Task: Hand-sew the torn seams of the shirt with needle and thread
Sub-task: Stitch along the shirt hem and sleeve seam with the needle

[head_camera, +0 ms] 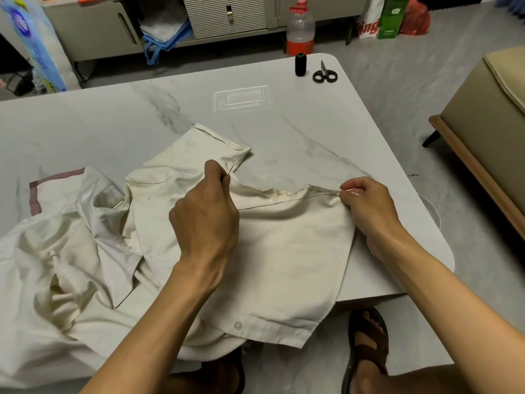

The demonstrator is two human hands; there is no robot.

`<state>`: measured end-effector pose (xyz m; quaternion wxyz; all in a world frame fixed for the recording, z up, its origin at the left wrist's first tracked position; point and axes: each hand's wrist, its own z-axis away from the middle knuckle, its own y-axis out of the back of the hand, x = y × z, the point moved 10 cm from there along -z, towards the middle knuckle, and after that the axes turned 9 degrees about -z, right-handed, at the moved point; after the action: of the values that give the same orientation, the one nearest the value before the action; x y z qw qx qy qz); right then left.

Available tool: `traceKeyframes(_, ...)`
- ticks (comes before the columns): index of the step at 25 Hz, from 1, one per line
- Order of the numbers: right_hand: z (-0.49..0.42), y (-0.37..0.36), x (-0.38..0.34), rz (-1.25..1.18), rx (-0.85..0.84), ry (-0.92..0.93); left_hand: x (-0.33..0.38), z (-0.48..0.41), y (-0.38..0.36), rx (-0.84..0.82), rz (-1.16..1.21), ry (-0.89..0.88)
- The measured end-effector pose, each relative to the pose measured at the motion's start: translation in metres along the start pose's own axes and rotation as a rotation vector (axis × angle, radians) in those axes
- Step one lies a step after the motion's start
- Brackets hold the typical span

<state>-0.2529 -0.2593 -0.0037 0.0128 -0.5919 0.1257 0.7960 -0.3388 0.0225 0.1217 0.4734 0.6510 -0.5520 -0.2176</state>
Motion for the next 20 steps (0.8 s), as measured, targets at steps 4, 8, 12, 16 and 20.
traceKeyframes(4, 0.006, 0.001, -0.013, 0.132, 0.041, 0.094, 0.005, 0.010, -0.032, -0.251, 0.573, 0.052)
traceKeyframes(8, 0.050, -0.021, -0.075, 0.186, -0.052, 0.580, 0.023, 0.028, -0.058, -0.592, 1.116, 0.324)
traceKeyframes(12, 0.078, -0.080, -0.064, 0.427, -0.475, 0.733, 0.029, 0.033, -0.065, -0.656, 1.436, 0.510)
traceKeyframes(16, 0.073, -0.083, -0.043, 0.646, -0.460, 0.728, 0.007, 0.029, -0.076, -0.573, 1.659, 0.725)
traceKeyframes(20, 0.071, -0.080, -0.046, 0.621, -0.406, 0.710, -0.007, 0.028, -0.083, -0.497, 1.781, 0.876)
